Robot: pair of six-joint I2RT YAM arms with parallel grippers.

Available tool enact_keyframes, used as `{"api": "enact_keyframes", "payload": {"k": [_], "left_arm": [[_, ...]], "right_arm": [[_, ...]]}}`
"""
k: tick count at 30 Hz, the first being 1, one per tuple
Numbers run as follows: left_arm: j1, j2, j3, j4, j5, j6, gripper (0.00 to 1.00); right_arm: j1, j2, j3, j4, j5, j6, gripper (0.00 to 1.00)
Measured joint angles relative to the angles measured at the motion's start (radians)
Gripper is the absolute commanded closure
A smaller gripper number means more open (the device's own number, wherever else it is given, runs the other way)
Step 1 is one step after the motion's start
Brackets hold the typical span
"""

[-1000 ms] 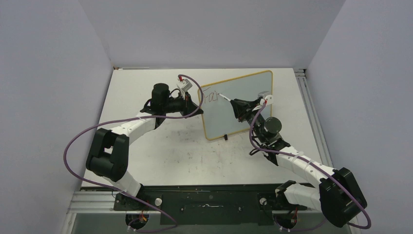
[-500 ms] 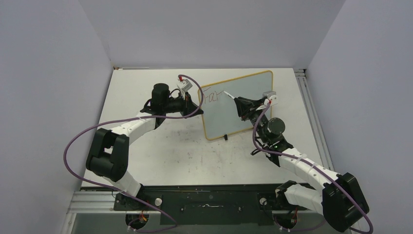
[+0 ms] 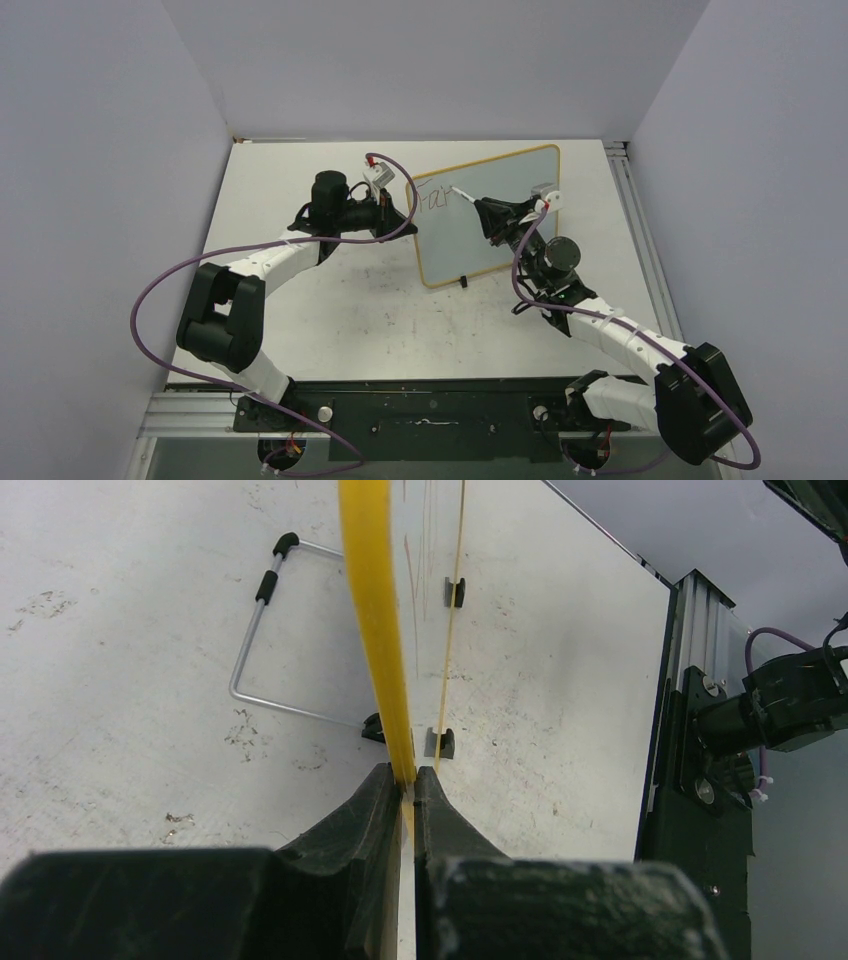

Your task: Write a sentence on the whiteboard

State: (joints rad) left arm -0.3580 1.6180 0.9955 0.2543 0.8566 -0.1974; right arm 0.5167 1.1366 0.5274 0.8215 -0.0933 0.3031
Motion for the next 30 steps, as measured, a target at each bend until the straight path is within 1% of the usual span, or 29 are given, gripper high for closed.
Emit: {"api": "enact_keyframes", "payload": {"k": [16, 25, 30], "left_arm": [[0.000, 0.000, 0.000, -0.001, 0.000, 0.000, 1.00], [0.000, 0.000, 0.000, -0.001, 0.000, 0.000, 1.00], [0.000, 0.000, 0.000, -0.001, 0.000, 0.000, 1.00]], "right_arm": [[0.000, 0.011, 0.002, 0.021, 0.000, -0.004, 0.95], [0.002, -0.040, -0.095, 0.004, 0.000, 0.019, 0.95], [0.002, -0.053, -0.103, -0.017, 0.006, 0.022, 0.95]]}}
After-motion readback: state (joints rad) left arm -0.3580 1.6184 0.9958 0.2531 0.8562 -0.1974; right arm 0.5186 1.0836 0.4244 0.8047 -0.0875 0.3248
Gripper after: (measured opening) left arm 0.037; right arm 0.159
